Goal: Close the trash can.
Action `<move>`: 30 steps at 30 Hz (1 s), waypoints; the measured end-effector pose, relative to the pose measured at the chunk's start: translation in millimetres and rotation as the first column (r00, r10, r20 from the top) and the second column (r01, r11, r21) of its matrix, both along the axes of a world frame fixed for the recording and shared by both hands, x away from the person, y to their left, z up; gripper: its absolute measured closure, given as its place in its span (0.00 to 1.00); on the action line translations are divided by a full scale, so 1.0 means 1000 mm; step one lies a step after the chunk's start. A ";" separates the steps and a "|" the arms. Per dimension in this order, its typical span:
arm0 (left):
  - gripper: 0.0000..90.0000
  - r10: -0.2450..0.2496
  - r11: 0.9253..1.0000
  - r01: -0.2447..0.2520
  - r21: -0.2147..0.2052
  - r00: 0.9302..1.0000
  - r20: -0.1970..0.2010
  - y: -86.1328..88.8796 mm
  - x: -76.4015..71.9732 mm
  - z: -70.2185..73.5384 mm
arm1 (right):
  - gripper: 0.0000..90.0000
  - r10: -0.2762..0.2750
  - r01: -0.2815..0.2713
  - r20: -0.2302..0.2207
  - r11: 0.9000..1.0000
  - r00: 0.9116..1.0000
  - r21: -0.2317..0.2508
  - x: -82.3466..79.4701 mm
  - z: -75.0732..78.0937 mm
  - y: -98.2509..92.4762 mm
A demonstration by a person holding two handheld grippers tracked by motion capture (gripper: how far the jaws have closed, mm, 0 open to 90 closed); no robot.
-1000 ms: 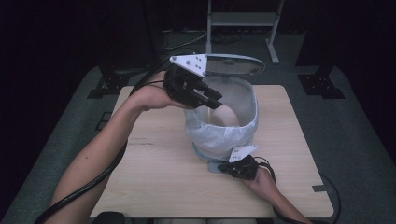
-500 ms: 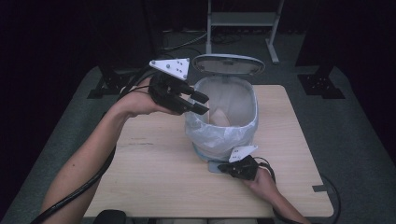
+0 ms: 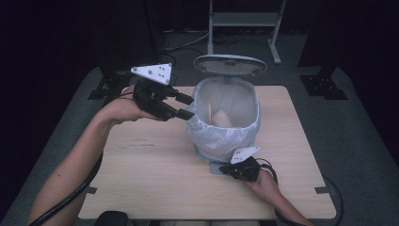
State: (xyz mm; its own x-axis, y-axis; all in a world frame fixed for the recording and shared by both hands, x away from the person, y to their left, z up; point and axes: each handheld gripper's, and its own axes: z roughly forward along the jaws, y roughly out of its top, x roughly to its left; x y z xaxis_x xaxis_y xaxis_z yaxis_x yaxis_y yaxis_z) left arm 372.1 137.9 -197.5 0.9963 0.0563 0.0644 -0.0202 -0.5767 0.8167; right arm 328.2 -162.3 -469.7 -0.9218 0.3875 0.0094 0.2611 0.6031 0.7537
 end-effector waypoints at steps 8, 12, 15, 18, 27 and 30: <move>0.45 0.053 0.999 -0.053 -0.013 0.999 -0.014 0.021 0.001 -0.013 | 1.00 0.005 -0.005 0.003 1.000 1.000 -0.006 0.000 0.000 0.000; 0.42 0.070 0.997 -0.070 -0.019 0.997 -0.023 0.030 0.002 -0.021 | 1.00 -0.001 0.001 0.007 1.000 1.000 -0.006 -0.001 0.000 0.001; 0.41 0.080 0.997 -0.080 -0.019 0.996 -0.034 0.036 0.002 -0.029 | 1.00 0.000 0.000 0.011 1.000 1.000 -0.009 -0.001 0.000 0.001; 0.40 0.099 0.995 -0.100 -0.024 0.994 -0.051 0.042 0.002 -0.037 | 1.00 -0.006 0.006 0.005 1.000 1.000 -0.007 -0.001 0.000 0.001; 0.38 0.132 0.990 -0.136 -0.039 0.988 -0.079 0.059 0.001 -0.051 | 1.00 -0.019 0.019 0.012 1.000 1.000 -0.015 -0.003 0.001 0.002; 0.38 0.140 0.989 -0.143 -0.042 0.987 -0.080 0.063 0.001 -0.054 | 1.00 -0.021 0.022 0.015 1.000 1.000 -0.015 -0.004 0.001 0.003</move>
State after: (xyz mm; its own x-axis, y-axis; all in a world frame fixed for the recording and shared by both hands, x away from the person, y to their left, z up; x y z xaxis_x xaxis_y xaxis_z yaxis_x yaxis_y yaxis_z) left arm 372.9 201.0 -251.6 0.9800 0.1980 -0.0183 0.1227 -0.5300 0.8391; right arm 324.3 -159.6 -469.1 -0.9132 0.4073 -0.0106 0.2629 0.6088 0.7485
